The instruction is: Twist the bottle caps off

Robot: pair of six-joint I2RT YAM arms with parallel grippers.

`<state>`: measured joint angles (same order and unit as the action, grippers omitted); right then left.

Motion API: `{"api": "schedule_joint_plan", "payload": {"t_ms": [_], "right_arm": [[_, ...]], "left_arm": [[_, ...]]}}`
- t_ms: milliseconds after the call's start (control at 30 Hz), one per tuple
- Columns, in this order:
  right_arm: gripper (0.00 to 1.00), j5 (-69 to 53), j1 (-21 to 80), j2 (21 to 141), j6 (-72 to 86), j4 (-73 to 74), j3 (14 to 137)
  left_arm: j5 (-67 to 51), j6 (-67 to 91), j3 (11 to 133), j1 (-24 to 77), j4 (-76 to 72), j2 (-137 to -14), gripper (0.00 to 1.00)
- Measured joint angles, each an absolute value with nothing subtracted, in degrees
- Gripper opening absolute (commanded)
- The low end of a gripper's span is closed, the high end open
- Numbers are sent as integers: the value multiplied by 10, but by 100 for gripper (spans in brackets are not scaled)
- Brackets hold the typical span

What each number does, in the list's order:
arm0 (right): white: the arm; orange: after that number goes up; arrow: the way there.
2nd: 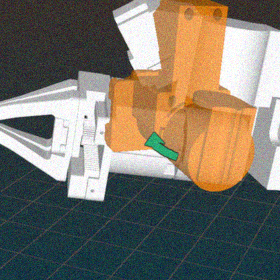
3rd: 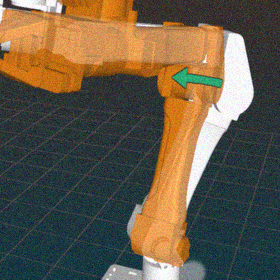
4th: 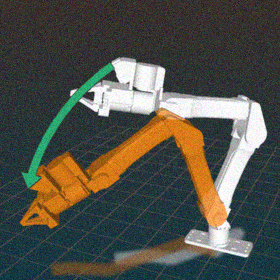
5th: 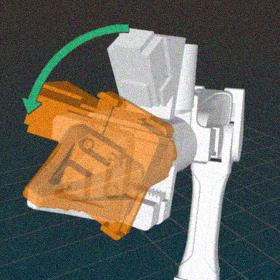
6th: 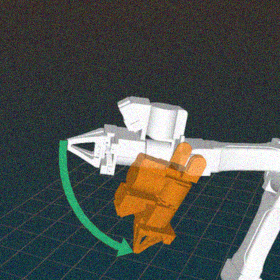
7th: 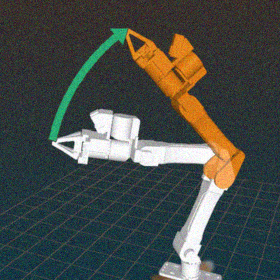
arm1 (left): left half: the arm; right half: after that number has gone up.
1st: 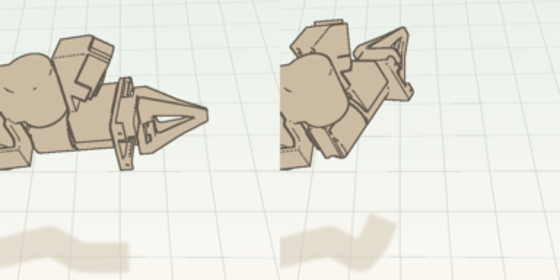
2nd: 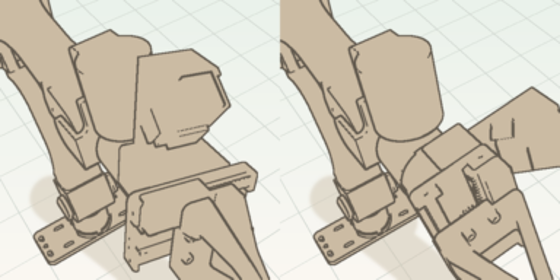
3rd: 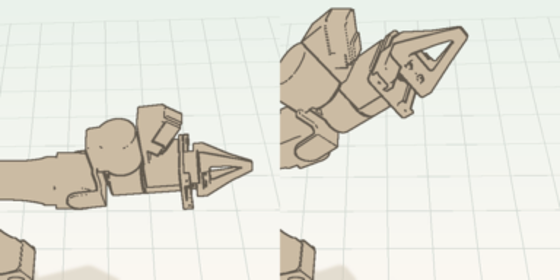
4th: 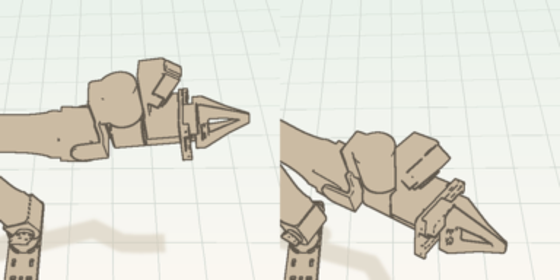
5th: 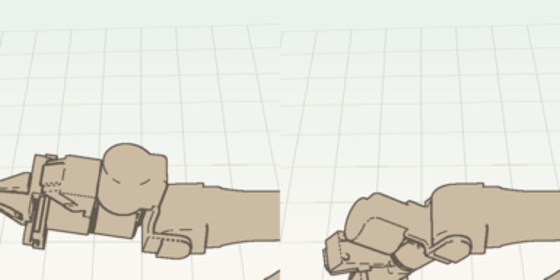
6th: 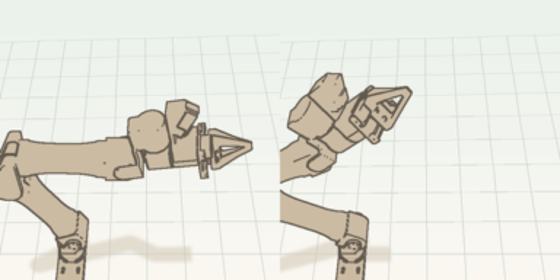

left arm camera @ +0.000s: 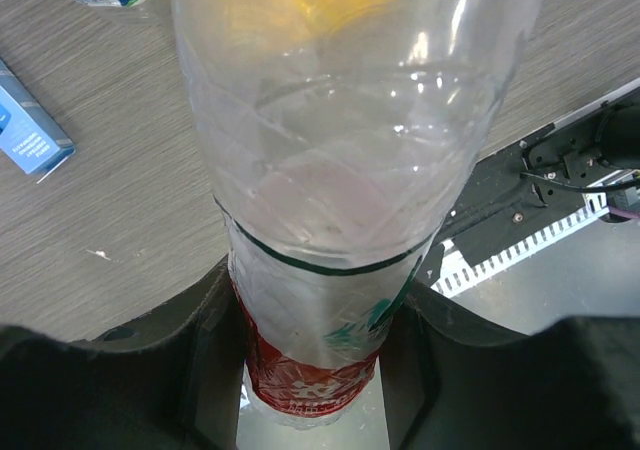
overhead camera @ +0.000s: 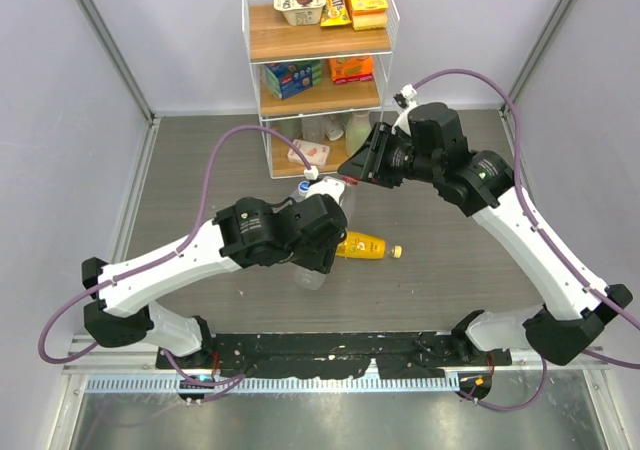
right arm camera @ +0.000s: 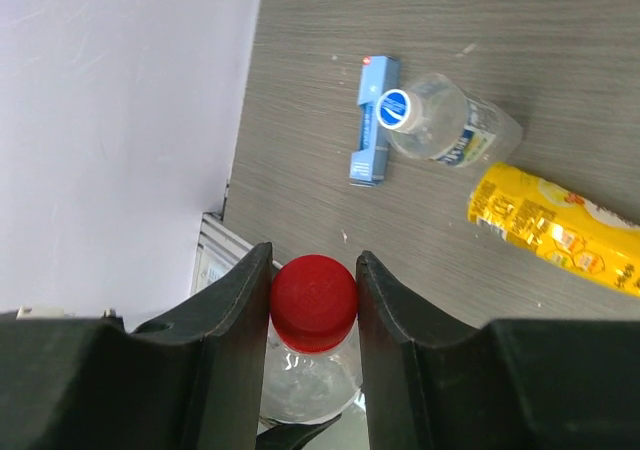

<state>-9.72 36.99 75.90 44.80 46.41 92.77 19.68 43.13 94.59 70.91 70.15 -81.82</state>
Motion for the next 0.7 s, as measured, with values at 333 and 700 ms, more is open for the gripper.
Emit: {"api": "schedule_joint_plan", "payload": {"t_ms": [333,700], "right_arm": [[2,-206,369,684,372,332,871],[2,-351,365,674,345,253,857]], "left_arm": [[182,429,912,717,649,-757,0],[95,413,777,720,493,-636,0]]}}
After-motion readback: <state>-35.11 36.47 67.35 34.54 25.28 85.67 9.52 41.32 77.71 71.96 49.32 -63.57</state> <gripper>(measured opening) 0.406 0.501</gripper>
